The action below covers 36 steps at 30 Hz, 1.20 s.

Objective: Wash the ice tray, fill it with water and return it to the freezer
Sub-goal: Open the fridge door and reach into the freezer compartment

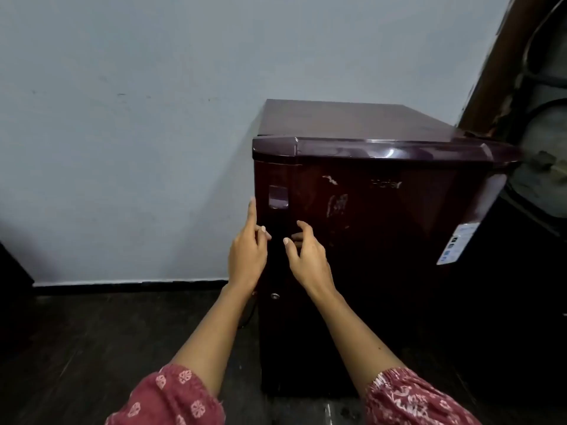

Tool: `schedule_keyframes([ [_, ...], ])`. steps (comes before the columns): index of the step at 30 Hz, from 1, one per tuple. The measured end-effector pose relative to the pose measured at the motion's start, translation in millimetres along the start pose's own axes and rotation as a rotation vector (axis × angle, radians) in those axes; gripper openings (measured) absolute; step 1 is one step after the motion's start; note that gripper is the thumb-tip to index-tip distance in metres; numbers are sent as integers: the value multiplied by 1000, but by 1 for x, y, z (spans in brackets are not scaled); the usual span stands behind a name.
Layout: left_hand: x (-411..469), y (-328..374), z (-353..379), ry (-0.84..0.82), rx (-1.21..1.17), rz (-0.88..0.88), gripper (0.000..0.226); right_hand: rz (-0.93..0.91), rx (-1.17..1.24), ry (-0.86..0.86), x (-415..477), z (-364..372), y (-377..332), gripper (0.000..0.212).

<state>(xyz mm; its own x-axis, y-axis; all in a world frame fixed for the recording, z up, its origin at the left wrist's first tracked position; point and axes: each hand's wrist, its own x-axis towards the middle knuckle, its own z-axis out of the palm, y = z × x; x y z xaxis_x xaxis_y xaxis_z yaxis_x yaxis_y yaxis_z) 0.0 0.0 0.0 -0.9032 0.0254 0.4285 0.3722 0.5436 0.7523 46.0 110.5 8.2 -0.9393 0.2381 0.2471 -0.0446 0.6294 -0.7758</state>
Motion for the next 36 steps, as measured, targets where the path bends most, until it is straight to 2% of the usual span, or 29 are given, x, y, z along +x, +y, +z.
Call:
schedule_keyframes([
  [5,29,-23,0,-131,76,-64,67,39,87,-2,21,19,-3,56],
  [9,51,-29,8,-77,148,25,72,30,112,-47,31,28,-1,63],
  [14,62,-30,15,-145,-7,92,82,28,165,-56,39,37,-1,53],
  [17,62,-35,22,-144,-15,133,85,19,155,-52,41,39,1,49],
  [28,64,-38,26,-163,-6,82,74,-6,49,-11,44,46,7,45],
  [36,59,-37,30,-142,-105,36,70,56,61,-65,42,40,1,48],
])
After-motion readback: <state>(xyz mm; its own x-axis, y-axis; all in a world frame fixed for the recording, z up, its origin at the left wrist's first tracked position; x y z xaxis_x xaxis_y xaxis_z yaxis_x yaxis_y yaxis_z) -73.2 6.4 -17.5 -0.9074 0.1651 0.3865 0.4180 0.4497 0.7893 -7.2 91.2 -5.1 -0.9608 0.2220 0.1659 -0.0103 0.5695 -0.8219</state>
